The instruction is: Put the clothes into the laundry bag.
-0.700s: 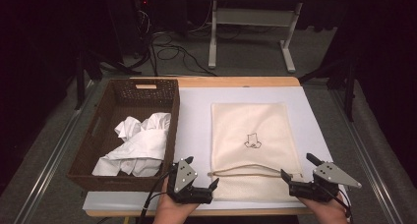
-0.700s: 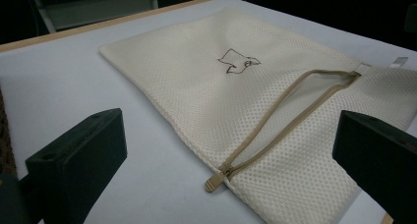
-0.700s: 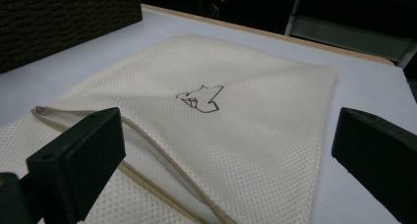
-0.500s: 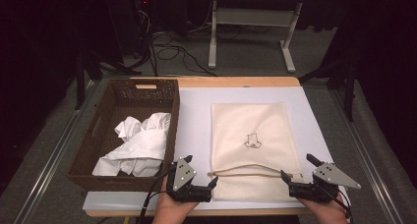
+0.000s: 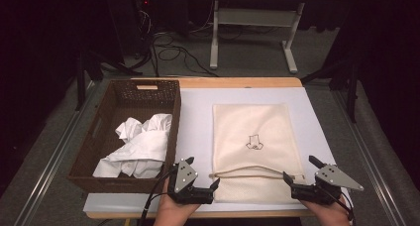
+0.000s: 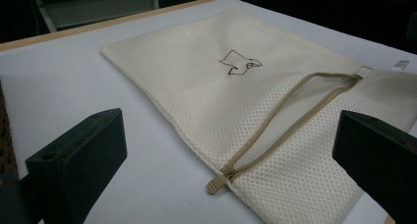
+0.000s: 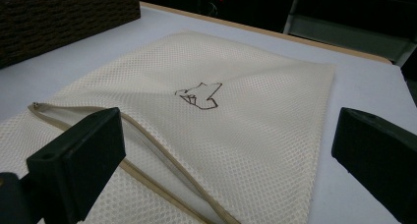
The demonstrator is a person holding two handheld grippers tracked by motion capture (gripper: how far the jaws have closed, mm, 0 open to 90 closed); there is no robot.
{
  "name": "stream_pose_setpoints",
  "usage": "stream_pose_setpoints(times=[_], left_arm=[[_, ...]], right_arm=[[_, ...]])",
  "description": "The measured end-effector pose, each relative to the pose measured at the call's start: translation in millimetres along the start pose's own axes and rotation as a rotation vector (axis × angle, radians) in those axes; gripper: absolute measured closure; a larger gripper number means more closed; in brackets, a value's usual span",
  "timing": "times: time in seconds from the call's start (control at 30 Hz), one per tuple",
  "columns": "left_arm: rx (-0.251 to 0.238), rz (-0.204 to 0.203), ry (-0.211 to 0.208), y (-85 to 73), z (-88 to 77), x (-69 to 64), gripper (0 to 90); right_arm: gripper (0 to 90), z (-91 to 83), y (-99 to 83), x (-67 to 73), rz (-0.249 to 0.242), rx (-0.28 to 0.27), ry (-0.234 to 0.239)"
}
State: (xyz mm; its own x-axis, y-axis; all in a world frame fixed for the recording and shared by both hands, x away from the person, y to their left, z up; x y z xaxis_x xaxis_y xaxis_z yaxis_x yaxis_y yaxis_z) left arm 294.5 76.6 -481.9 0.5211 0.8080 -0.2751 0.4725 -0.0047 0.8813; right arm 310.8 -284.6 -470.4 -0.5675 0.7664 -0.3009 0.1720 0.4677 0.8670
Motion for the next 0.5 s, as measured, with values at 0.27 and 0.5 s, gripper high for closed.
stream_pose_setpoints(times=[0.27,0.5], left_arm=[[0.007,0.001,0.0,-1.3,0.9,0.1,0.4],[0.094,0.005,-0.012,-11.0,7.5,-6.3,2.2]], right_arm=[[0.3,0.4,-0.4,0.0,-0.003,0.001,0.001],[0.8,4.7,-1.6,-7.1,0.015,0.011,-0.001]])
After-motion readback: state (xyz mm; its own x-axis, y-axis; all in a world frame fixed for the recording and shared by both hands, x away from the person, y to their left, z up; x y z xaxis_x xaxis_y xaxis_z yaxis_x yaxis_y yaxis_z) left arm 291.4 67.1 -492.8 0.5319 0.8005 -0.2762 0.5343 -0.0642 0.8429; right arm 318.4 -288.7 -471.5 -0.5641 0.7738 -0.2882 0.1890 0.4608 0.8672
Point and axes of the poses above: each handheld gripper's, and its own axes: z roughly forward along the jaws, y roughly out of its top, x roughly to its left, the point moved 2 cm from there along z, roughly forward along the jaws, and after that the axes turned 14 degrees about -z, right-handed, at the moved point
